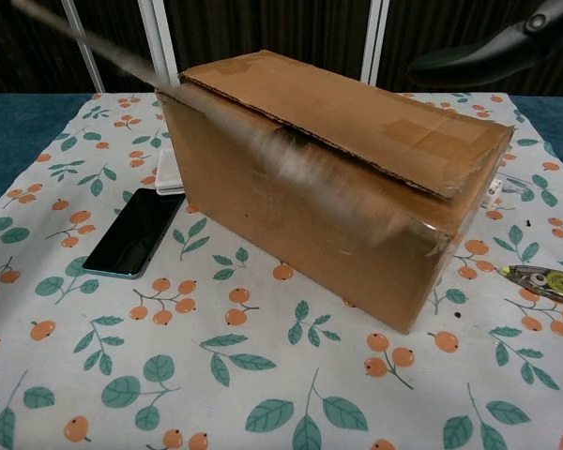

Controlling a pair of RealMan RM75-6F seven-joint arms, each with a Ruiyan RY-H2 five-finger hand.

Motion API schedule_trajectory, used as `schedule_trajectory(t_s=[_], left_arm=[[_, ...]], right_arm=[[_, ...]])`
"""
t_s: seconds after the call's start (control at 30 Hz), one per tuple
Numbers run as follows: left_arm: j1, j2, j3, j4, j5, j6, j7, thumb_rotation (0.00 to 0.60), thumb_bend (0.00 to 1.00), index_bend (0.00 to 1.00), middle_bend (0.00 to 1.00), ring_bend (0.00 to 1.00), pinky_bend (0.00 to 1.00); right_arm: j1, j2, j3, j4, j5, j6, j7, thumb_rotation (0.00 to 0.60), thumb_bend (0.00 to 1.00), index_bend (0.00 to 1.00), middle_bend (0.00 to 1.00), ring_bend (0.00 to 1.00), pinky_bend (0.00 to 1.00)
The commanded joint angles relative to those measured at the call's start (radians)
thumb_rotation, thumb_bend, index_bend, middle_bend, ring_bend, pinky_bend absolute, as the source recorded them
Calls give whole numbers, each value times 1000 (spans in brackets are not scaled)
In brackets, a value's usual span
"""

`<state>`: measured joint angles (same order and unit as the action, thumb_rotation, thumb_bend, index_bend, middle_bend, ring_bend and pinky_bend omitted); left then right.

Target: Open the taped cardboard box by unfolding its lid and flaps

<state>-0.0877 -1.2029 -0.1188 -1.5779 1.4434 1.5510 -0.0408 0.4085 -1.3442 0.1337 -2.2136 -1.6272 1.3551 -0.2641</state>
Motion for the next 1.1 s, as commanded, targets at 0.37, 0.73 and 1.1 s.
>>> schedule_trajectory(t_s=[0.37, 0.73, 1.1], left_arm=[[0, 2, 0, 0, 0, -1, -3, 600, 10, 0, 0, 0, 0], [-2, 0, -3, -2, -7, -5, 3, 600, 10, 0, 0, 0, 0], [-2, 1, -3, -1, -4, -4, 3, 600, 10, 0, 0, 0, 0]], right_arm=[[-8, 8, 24, 24, 61, 4, -22, 600, 165, 0, 0, 0, 225], [-17, 11, 6, 78, 168, -31, -30, 600, 171, 0, 0, 0, 225], [-37, -62, -27, 213, 203, -29, -25, 600, 173, 0, 0, 0, 225]])
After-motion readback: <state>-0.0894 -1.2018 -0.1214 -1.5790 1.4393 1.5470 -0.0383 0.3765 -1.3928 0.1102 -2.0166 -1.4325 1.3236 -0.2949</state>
